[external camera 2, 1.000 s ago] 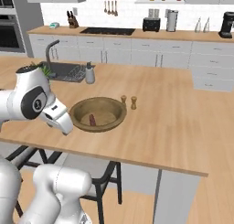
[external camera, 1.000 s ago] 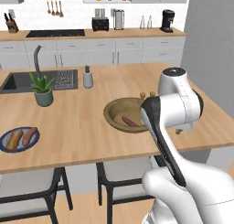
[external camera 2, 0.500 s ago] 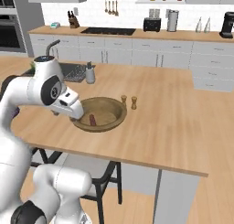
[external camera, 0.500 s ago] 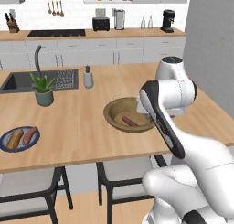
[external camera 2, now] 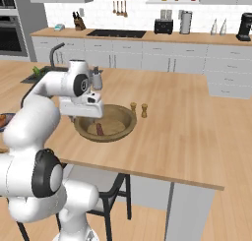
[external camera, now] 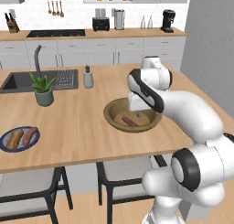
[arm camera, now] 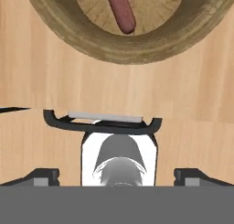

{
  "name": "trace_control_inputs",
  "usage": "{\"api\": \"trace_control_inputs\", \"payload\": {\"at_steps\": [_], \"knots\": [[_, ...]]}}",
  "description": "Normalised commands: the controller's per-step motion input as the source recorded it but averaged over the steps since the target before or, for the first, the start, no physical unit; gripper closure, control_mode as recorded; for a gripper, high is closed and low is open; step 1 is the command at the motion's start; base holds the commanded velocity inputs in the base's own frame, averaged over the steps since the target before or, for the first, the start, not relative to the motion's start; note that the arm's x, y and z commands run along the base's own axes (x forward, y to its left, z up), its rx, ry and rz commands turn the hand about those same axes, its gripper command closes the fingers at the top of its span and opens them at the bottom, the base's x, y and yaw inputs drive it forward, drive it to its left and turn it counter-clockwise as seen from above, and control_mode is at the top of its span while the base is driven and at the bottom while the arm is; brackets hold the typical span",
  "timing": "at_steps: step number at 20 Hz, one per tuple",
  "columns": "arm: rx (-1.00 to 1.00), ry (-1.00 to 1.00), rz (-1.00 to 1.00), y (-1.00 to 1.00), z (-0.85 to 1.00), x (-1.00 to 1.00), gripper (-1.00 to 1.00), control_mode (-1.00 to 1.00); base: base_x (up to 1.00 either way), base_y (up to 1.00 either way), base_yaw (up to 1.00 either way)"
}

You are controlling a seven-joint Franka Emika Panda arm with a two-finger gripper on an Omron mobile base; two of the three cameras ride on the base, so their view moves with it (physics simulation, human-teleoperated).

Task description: Place one bun and one sausage from the bowl on each plate.

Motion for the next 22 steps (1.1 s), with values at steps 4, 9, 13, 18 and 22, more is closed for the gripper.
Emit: {"api": "trace_control_inputs", "payload": {"at_steps": [4, 9, 13, 18, 22], "knots": [[0.0, 0.26, 0.29, 0.0, -0.69, 0.6, -1.0, -1.0, 0.0, 0.0, 0.0], [0.0, -0.01, 0.2, 0.04, -0.5, 0.19, -1.0, -1.0, 0.0, 0.0, 0.0], [0.06, -0.04, 0.08, 0.03, -0.43, 0.29, -1.0, -1.0, 0.0, 0.0, 0.0], [0.13, -0.01, 0.0, 0.02, -0.2, 0.63, -1.0, -1.0, 0.0, 0.0, 0.0], [0.06, 0.0, -0.02, 0.13, -0.26, 0.67, -1.0, -1.0, 0.0, 0.0, 0.0]]}}
